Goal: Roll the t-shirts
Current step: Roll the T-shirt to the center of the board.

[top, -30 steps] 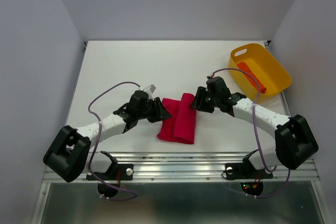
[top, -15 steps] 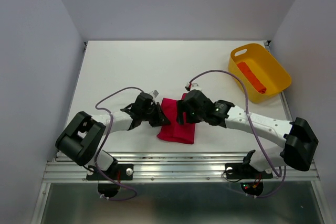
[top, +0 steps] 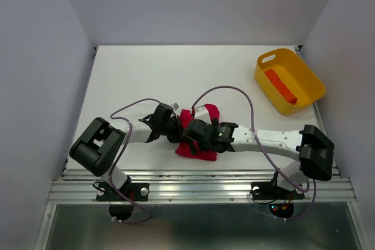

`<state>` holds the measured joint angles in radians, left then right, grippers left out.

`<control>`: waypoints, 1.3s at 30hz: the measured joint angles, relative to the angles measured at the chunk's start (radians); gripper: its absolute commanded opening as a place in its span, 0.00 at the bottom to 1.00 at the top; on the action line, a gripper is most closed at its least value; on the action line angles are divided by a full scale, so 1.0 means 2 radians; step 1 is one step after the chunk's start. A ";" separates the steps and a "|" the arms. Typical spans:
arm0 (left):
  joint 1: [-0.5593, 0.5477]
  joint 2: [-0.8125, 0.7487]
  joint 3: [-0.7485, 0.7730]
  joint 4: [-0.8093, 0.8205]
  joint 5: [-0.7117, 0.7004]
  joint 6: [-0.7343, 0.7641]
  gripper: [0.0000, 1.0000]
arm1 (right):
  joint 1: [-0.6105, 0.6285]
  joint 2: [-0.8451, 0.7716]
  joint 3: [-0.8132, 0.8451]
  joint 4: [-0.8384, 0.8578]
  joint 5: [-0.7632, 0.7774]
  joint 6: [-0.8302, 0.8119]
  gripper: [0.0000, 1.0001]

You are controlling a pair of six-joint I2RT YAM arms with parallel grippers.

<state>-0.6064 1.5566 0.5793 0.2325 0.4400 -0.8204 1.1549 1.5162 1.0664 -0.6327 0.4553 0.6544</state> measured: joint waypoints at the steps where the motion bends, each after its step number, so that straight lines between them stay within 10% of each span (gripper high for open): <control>1: 0.000 0.001 0.001 0.000 0.000 0.000 0.00 | 0.005 0.005 0.004 -0.003 0.005 0.000 0.94; 17: 0.000 0.008 0.006 0.003 0.004 0.003 0.00 | 0.060 0.119 0.073 -0.086 0.103 0.075 1.00; 39: 0.000 0.010 0.006 0.007 0.004 0.010 0.00 | 0.071 0.122 0.029 -0.141 0.156 0.157 0.79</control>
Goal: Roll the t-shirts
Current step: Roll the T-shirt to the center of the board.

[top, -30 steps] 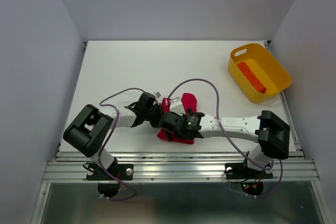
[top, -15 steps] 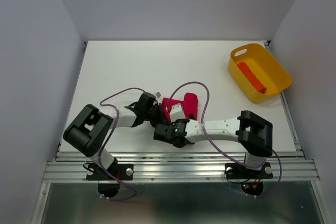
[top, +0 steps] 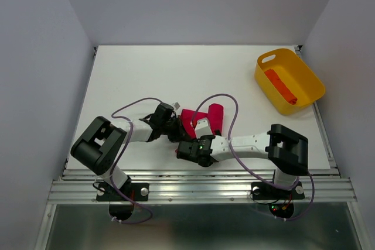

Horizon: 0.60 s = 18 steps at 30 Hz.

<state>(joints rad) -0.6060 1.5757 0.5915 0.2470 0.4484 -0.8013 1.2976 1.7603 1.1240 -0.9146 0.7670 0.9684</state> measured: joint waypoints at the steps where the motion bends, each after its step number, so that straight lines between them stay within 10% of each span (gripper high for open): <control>1: 0.001 0.000 0.000 0.000 0.000 0.000 0.00 | 0.000 -0.001 -0.003 0.002 0.000 0.000 0.77; 18: 0.014 0.010 0.000 0.017 0.011 0.004 0.00 | 0.001 -0.001 -0.010 0.016 0.006 -0.014 0.01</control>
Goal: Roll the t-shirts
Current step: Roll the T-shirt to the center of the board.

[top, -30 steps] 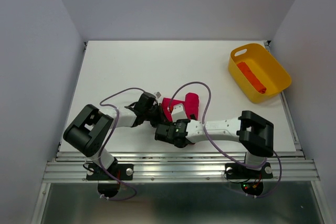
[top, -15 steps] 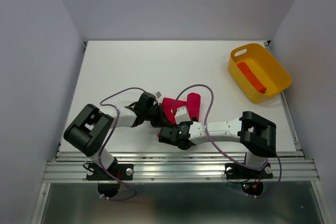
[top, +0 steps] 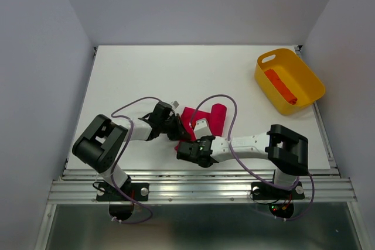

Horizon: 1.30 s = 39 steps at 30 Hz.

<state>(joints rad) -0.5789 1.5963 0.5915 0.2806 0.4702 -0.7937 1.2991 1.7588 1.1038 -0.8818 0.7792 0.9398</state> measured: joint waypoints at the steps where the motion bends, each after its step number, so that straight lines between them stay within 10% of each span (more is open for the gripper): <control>1: 0.002 0.001 0.000 0.002 0.001 0.000 0.00 | 0.001 0.000 0.000 0.000 0.000 -0.004 0.01; 21: 0.051 0.045 0.032 0.021 0.035 0.020 0.00 | 0.030 0.028 0.022 0.039 0.001 -0.149 0.01; 30: 0.052 0.041 0.032 0.016 0.033 0.033 0.00 | 0.032 0.071 0.064 0.040 0.001 -0.173 0.49; 39: 0.052 -0.007 0.036 -0.062 -0.010 0.069 0.36 | 0.032 0.064 0.081 0.045 -0.009 -0.172 0.74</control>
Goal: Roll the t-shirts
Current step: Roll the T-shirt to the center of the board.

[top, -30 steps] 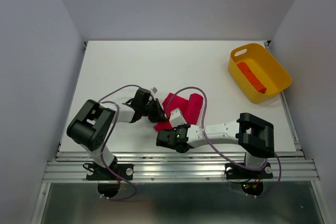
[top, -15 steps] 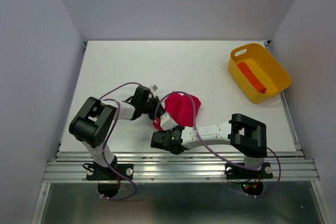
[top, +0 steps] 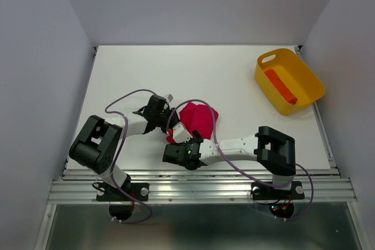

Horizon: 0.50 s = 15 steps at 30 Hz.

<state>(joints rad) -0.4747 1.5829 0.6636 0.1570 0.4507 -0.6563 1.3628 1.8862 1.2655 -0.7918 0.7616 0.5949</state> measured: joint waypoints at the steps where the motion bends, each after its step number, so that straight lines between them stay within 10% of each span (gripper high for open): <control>1: 0.000 -0.007 0.003 -0.013 -0.008 0.004 0.38 | 0.000 -0.011 0.000 0.000 -0.002 0.000 0.74; 15: 0.003 -0.097 0.085 -0.131 -0.093 0.040 0.42 | -0.142 -0.219 -0.046 0.078 -0.115 0.006 0.65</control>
<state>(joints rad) -0.4690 1.3891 0.8345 -0.1047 0.2649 -0.5755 1.0786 1.4479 1.1736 -0.6350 0.5308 0.6060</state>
